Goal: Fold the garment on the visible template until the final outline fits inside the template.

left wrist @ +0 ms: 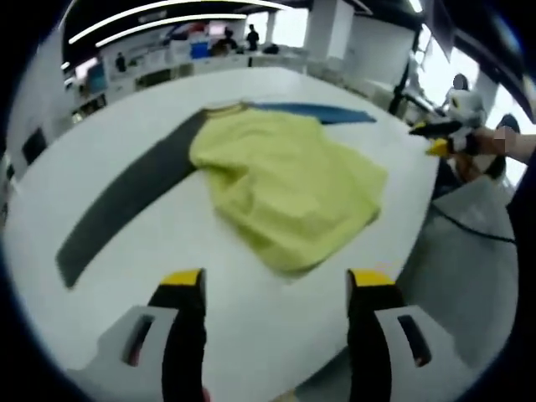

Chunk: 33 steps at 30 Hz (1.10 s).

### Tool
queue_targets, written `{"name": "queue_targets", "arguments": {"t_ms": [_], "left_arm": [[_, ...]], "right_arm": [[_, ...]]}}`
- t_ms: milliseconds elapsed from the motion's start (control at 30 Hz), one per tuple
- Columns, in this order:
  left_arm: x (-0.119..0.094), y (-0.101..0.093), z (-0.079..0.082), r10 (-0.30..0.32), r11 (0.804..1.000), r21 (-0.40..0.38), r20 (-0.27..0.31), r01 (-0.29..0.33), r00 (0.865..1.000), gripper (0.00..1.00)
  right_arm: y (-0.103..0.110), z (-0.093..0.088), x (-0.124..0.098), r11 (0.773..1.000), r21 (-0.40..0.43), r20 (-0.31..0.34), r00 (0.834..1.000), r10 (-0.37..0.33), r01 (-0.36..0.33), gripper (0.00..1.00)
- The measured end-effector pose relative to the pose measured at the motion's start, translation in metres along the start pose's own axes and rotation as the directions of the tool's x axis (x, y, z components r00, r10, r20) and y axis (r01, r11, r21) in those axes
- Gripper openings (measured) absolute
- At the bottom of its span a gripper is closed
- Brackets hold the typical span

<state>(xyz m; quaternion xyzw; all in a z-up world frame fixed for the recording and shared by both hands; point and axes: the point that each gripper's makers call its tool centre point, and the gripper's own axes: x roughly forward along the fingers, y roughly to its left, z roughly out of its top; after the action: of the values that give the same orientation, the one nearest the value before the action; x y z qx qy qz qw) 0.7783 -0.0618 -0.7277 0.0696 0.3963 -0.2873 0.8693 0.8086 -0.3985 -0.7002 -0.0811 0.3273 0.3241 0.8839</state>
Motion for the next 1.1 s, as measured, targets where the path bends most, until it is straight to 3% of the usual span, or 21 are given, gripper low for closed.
{"name": "queue_targets", "arguments": {"t_ms": [167, 600, 1100], "left_arm": [[0.011, 0.005, -0.002, -0.006, 1.000, 0.006, -0.001, 0.006, 1.000, 0.56], [0.026, 0.010, -0.010, -0.020, 0.999, 0.024, -0.033, 0.021, 0.999, 0.47], [0.039, 0.008, -0.008, -0.036, 0.999, 0.024, -0.038, 0.037, 0.999, 0.39]], "right_arm": [[0.006, -0.005, 0.014, 0.999, -0.038, -0.031, 0.999, 0.032, -0.033, 0.61], [0.008, -0.021, 0.047, 0.996, -0.040, -0.090, 0.993, 0.076, -0.079, 0.48], [0.014, -0.027, 0.066, 0.992, -0.058, -0.126, 0.987, 0.105, -0.113, 0.40]]}}
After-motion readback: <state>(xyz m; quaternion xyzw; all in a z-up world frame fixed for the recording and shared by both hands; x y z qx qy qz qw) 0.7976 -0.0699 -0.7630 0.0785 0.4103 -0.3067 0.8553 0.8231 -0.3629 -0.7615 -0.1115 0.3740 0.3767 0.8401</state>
